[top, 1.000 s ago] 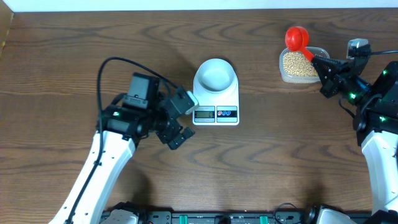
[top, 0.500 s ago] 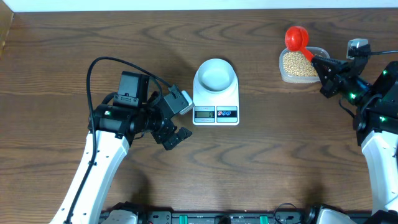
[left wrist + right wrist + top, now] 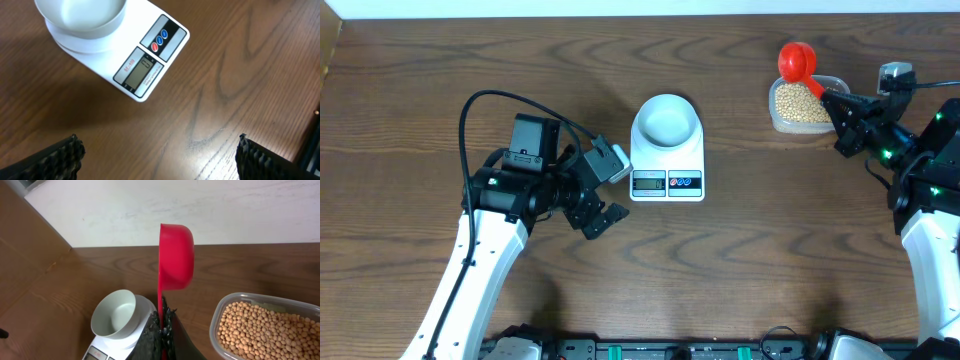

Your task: Scoop item into bowl and weigh 50g on scale

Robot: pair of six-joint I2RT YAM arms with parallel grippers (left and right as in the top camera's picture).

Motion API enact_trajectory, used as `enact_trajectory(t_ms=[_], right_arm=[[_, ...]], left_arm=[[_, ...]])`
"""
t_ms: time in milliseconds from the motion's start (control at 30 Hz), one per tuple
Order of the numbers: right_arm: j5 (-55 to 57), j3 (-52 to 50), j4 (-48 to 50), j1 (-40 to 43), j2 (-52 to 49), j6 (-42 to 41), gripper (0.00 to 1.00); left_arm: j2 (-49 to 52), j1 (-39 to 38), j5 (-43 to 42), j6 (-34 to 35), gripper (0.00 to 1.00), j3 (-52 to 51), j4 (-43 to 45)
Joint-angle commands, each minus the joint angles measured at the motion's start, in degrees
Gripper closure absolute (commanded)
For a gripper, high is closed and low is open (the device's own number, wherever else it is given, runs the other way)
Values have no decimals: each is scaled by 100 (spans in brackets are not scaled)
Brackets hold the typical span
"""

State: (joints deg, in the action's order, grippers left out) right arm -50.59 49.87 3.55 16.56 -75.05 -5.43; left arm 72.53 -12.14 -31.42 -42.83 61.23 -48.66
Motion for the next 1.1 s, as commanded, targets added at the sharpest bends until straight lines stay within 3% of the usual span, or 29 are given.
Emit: enact_trajectory(t_ms=[0,333,500,1067], right_arm=[[-79,140,9,24,2,-7,99],[-79,140,9,24,2,-7,99],[-79,140,7,22,2,-7,99],[-81,140,7,22,2,-9,99]], left_arm=[[-59,24,-4,157,1,160,35],[-63,407,-39,295,1,164,-13],[-63,734,-721,-249,1,166,-190],[-63,737,-739,-664,1,319,-444]])
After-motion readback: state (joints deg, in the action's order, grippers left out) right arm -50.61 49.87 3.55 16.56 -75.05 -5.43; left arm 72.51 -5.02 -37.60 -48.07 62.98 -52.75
